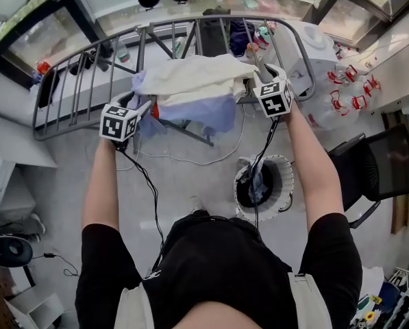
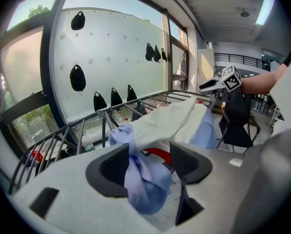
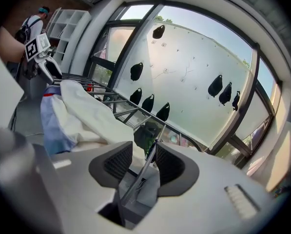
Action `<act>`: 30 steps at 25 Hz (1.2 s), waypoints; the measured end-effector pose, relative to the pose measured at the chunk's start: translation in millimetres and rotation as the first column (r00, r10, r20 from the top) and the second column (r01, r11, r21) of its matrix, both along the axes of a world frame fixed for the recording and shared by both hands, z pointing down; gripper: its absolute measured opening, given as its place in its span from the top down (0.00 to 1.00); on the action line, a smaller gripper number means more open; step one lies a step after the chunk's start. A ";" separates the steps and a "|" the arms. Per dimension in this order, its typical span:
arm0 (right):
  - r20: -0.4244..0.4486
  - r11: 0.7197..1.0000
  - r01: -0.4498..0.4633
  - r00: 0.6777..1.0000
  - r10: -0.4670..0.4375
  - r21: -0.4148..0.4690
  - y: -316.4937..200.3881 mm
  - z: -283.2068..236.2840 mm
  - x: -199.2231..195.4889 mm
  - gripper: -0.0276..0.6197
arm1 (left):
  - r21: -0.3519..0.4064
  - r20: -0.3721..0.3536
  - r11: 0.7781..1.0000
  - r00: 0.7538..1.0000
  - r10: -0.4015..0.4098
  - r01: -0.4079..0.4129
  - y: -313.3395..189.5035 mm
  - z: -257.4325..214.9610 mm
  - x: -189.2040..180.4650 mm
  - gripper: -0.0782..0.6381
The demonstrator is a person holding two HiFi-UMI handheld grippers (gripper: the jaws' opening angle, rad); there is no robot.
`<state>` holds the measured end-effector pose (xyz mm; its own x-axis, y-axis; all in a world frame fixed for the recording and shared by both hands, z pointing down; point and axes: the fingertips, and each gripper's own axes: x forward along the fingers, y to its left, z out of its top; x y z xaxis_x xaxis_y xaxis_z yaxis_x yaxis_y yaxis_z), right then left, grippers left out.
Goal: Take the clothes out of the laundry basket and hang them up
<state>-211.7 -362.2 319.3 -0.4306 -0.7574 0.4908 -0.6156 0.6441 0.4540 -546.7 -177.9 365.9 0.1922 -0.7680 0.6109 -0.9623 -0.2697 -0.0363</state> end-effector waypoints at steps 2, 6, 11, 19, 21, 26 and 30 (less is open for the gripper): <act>0.048 1.000 0.002 0.999 -0.001 -0.014 10.6 -4.9 6.4 0.71 | 0.015 -0.009 1.000 1.000 -0.021 0.021 15.1 -4.0 0.4 0.52; 0.190 1.000 -0.014 0.982 0.009 0.027 34.7 -31.6 19.7 0.75 | 0.102 -0.016 0.991 0.997 -0.082 0.083 40.8 -24.9 6.2 0.54; 0.415 0.996 -0.052 0.910 0.018 0.071 79.8 -78.8 36.9 0.94 | 0.318 -0.049 0.927 0.980 -0.192 0.197 68.5 -87.1 23.7 0.79; 0.593 0.985 -0.102 0.805 0.000 0.139 160.5 -131.6 88.0 0.94 | 0.482 -0.072 0.851 0.977 -0.200 0.209 110.7 -147.7 107.9 0.89; 0.594 0.979 -0.123 0.805 0.001 0.165 177.5 -136.8 104.2 0.94 | 0.488 -0.058 0.855 0.984 -0.170 0.176 116.1 -149.4 134.9 0.89; 0.579 0.969 -0.160 0.815 0.022 0.189 216.0 -133.7 140.7 0.94 | 0.476 -0.067 0.876 0.996 -0.059 0.084 118.8 -137.7 207.0 0.89; 0.587 0.963 -0.208 0.807 0.070 0.171 233.7 -127.8 178.5 0.94 | 0.481 -0.073 0.877 0.997 0.035 0.004 114.4 -137.3 264.8 0.89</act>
<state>-33.2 -128.6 191.4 -0.4613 -0.8872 0.0063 -0.8817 0.4592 0.1082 -281.9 -63.5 228.6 0.2378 -0.9597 0.1499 -0.9632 -0.2529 -0.0909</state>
